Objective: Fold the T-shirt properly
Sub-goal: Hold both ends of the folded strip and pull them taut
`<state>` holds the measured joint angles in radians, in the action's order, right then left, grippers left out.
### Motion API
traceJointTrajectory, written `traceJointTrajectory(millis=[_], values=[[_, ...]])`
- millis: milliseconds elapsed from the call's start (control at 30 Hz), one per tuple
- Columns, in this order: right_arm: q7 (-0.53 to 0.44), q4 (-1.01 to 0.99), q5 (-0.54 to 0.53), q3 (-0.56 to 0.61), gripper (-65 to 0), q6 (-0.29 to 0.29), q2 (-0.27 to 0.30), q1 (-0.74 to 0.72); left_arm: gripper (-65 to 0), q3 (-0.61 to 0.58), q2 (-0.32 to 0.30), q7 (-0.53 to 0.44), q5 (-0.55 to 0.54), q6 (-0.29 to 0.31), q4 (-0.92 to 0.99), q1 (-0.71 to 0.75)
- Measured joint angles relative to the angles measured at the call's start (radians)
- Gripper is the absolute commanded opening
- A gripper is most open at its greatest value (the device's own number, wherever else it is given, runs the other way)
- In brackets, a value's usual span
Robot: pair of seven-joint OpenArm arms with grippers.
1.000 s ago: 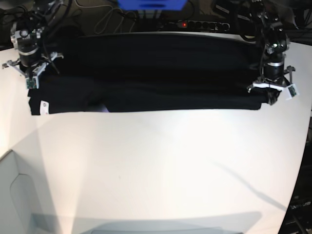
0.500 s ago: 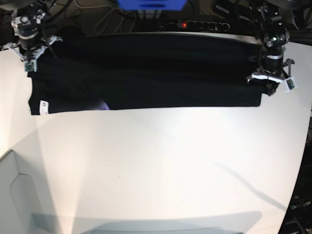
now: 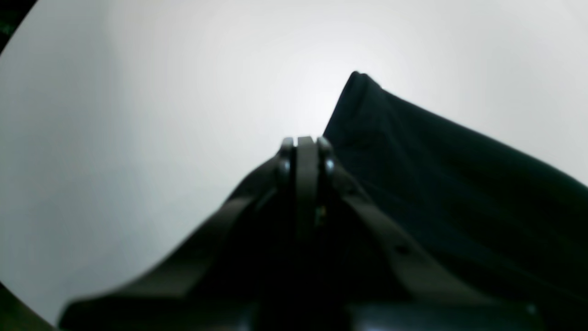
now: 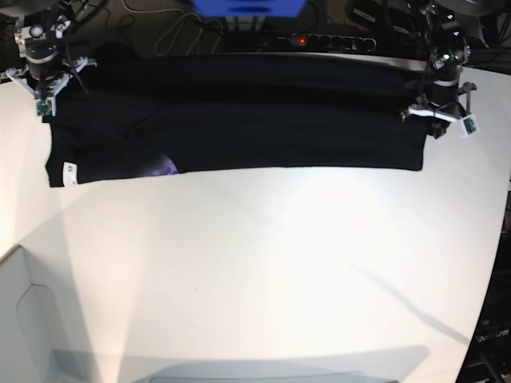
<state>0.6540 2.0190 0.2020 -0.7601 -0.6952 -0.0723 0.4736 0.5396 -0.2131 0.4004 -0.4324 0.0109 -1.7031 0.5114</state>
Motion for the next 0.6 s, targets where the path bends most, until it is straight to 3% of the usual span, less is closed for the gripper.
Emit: traceJointTrajectory(millis=[267, 333, 433, 533, 600], values=[[0.000, -0.046, 0.002, 0.076, -65.0, 0.000, 0.005, 0.001, -64.9, 0.000, 0.000, -0.008, -0.003, 0.000, 0.042, -0.005], [0.006, -0.050, 0.005, 0.078, -60.3, 0.000, 0.006, 0.002, -63.8, 0.000, 0.000, -0.006, -0.003, 0.000, 0.044, -0.005], [0.013, -0.050, 0.009, 0.077, -49.6, 0.000, 0.006, 0.004, -55.8, 0.000, 0.000, -0.004, -0.003, 0.000, 0.044, -0.004], [0.008, -0.050, 0.008, 0.077, -39.0, 0.000, 0.012, 0.003, -42.4, 0.000, 0.001, -0.004, -0.003, -0.001, 0.040, 0.002], [0.008, -0.045, 0.009, 0.071, -35.8, 0.000, 0.021, -0.005, -34.2, 0.002, 0.003, -0.008, -0.003, -0.003, 0.036, 0.010]])
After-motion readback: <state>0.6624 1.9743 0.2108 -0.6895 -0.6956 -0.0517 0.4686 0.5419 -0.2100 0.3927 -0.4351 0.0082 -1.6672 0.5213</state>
